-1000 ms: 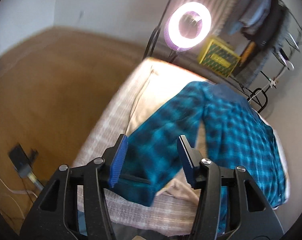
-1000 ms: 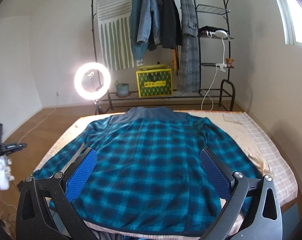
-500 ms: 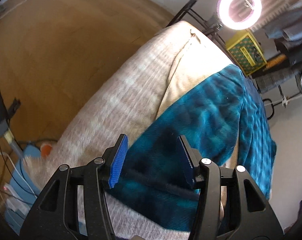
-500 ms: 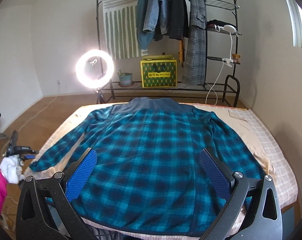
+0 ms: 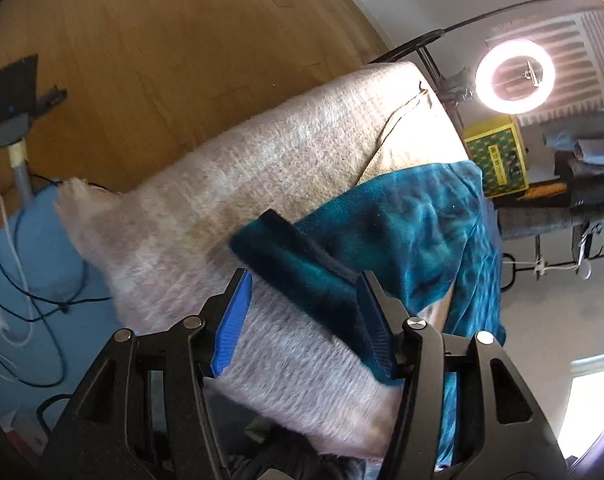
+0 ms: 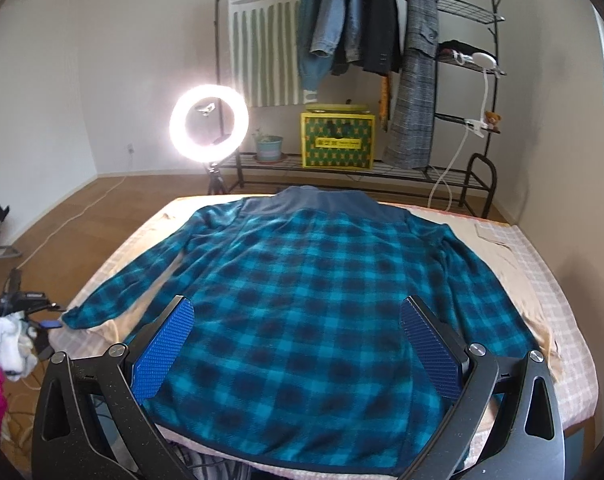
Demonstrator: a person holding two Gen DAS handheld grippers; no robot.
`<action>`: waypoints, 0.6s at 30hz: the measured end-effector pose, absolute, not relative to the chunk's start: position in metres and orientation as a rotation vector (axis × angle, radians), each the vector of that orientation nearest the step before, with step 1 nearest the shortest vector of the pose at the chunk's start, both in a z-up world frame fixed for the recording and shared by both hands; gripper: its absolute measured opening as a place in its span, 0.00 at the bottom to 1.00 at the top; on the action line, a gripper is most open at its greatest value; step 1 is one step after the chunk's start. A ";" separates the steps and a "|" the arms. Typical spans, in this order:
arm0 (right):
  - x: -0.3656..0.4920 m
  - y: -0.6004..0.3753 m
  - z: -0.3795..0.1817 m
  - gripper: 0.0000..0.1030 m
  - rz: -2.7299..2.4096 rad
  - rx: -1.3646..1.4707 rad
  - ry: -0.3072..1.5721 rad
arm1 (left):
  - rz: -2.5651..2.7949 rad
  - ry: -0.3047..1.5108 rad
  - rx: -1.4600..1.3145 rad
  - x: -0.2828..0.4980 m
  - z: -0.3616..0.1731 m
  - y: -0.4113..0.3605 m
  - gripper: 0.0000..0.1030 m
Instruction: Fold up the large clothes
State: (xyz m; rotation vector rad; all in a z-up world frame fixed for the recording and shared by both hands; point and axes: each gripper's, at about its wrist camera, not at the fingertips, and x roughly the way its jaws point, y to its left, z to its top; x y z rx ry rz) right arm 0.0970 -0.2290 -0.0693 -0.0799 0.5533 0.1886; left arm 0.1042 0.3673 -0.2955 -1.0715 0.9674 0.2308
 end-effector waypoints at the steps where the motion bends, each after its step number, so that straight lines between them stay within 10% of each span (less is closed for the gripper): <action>1: 0.096 -0.226 -0.070 1.00 0.199 -0.083 0.557 | 0.234 0.962 -1.082 0.107 -0.297 0.367 0.54; 4: 0.093 -0.220 -0.071 1.00 0.230 -0.095 0.563 | 0.247 0.923 -1.093 0.113 -0.296 0.366 0.50; 7: 0.093 -0.215 -0.075 1.00 0.258 -0.112 0.578 | 0.264 0.900 -1.032 0.124 -0.284 0.361 0.08; 14: 0.101 -0.209 -0.083 0.99 0.313 -0.099 0.614 | 0.114 0.718 -0.995 0.127 -0.228 0.342 0.02; 18: 0.117 -0.204 -0.089 0.79 0.363 -0.082 0.648 | -0.001 0.677 -0.870 0.131 -0.182 0.305 0.02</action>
